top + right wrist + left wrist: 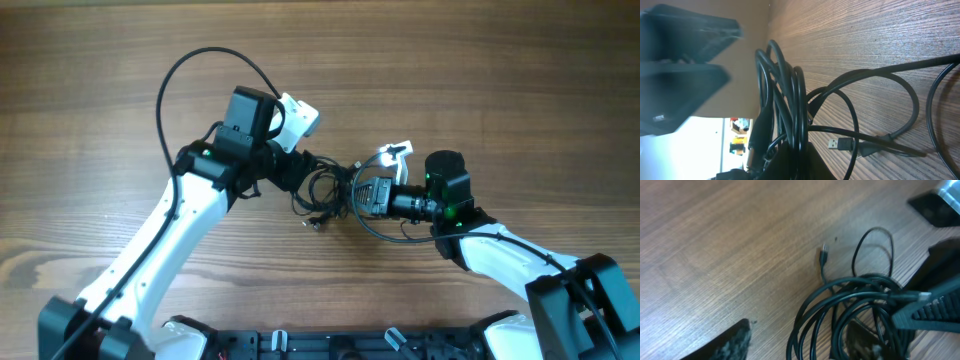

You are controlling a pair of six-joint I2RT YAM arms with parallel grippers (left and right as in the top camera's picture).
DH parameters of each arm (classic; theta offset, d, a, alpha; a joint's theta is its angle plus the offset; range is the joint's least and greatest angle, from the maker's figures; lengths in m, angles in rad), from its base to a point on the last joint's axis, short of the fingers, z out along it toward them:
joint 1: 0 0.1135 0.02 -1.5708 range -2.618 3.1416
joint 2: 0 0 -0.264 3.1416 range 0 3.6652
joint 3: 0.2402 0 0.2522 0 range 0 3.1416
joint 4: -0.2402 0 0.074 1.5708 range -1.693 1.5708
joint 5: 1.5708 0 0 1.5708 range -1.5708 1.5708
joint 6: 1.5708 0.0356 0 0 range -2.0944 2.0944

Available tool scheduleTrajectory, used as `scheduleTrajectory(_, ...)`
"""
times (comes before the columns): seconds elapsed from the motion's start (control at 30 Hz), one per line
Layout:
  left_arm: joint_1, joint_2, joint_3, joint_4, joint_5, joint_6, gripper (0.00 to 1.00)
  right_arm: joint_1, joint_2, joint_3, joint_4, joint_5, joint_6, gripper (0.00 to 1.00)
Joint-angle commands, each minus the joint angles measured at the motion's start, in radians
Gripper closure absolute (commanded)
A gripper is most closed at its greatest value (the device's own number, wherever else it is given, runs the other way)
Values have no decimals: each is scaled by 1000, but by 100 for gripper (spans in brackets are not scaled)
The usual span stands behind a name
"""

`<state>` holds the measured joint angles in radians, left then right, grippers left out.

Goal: Untangle cables

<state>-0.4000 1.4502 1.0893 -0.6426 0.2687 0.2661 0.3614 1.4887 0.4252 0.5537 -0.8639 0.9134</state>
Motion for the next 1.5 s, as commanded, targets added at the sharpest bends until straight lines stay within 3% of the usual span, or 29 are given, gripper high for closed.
scheduleTrajectory(0.0,-2,53,4,3,26,45,41,6,6,-1,6,-24,-24,90)
scheduleTrajectory(0.2,-2,113,4,6,27,45,40,6,6,-1,17,-67,-24,90)
scheduleTrajectory(0.3,0,137,4,25,24,44,44,6,6,-1,44,-114,-28,90)
scheduleTrajectory(0.43,0,168,4,70,-50,34,76,6,6,-1,58,-216,-78,91)
scheduleTrajectory(0.53,1,179,4,100,-201,-95,96,6,6,-1,55,-231,-77,91)
scheduleTrajectory(0.7,35,181,4,96,-494,-447,96,6,6,-1,54,-181,-71,93)
scheduleTrajectory(0.83,91,181,4,52,-523,-733,96,6,6,-1,54,-130,-45,92)
scheduleTrajectory(0.87,104,181,4,42,-506,-782,92,6,6,-1,53,-121,-45,91)
scheduleTrajectory(0.9,119,181,4,37,-433,-798,70,6,6,-1,50,-98,-45,88)
scheduleTrajectory(1.0,124,181,4,39,-299,-789,28,6,6,-1,30,-19,-13,84)
scheduleTrajectory(1.07,124,181,4,40,-196,-751,5,6,6,-1,-6,61,42,75)
scheduleTrajectory(1.1,124,181,4,40,-153,-735,0,6,6,-1,-16,80,53,68)
scheduleTrajectory(1.2,124,181,4,40,-42,-718,0,6,6,-1,-80,167,104,34)
scheduleTrajectory(1.23,124,181,4,39,-17,-718,0,6,6,-1,-105,191,120,13)
scheduleTrajectory(1.27,124,181,4,39,7,-718,0,6,6,-1,-126,204,122,0)
scheduleTrajectory(1.47,122,181,4,23,83,-718,4,-82,-9,0,-148,204,39,1)
